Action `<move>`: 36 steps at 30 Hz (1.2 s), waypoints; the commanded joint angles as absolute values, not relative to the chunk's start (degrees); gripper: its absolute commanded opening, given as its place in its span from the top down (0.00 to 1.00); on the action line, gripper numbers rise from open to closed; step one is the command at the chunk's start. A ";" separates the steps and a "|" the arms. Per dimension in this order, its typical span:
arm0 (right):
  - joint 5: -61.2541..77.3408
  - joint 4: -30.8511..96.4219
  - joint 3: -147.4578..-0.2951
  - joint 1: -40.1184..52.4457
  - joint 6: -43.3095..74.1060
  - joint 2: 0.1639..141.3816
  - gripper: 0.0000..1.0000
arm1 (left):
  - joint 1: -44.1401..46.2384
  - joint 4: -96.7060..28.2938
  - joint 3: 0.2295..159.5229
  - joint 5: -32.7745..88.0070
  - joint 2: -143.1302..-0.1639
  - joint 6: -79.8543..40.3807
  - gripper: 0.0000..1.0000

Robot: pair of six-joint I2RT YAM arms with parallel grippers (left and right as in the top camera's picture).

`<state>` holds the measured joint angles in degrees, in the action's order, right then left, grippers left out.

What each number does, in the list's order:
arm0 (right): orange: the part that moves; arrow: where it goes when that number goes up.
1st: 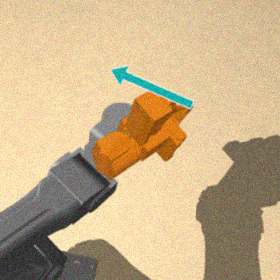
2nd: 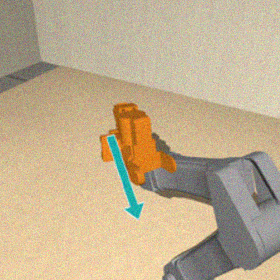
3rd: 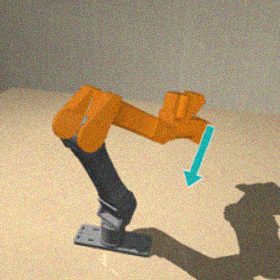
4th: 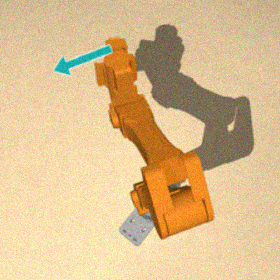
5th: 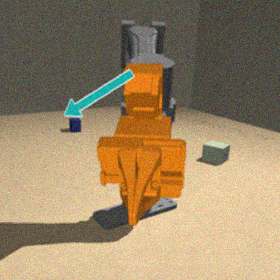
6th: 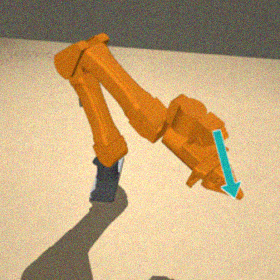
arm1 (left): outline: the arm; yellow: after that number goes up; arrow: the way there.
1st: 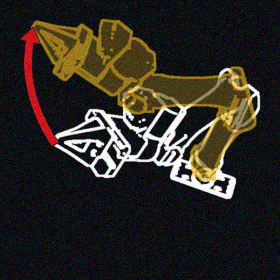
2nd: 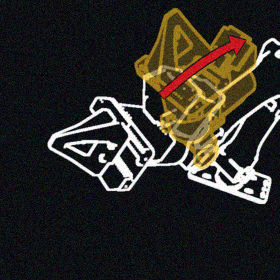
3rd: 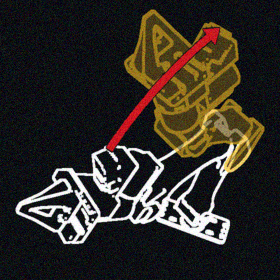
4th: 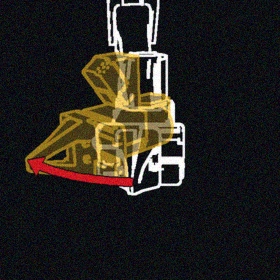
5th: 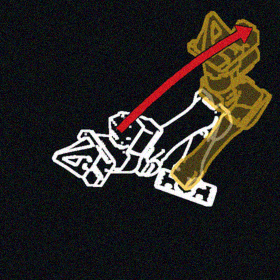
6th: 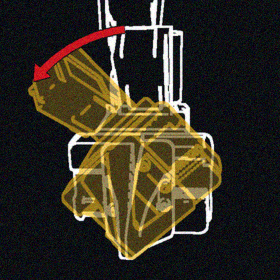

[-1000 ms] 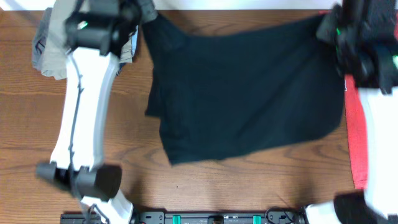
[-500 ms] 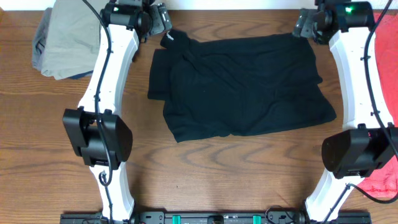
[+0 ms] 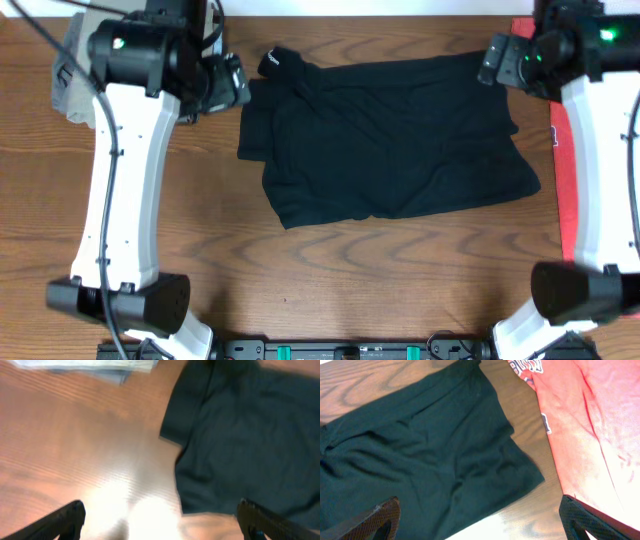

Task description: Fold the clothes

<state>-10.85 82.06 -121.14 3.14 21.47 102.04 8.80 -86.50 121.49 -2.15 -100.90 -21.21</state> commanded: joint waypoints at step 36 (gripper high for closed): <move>-13.13 75.83 -87.31 2.26 26.11 87.99 0.01 | 13.13 -56.73 51.75 17.58 -68.64 -25.63 0.02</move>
<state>-12.67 77.06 -88.58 3.14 25.28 88.25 12.60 -59.33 54.54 15.79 -67.64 -25.50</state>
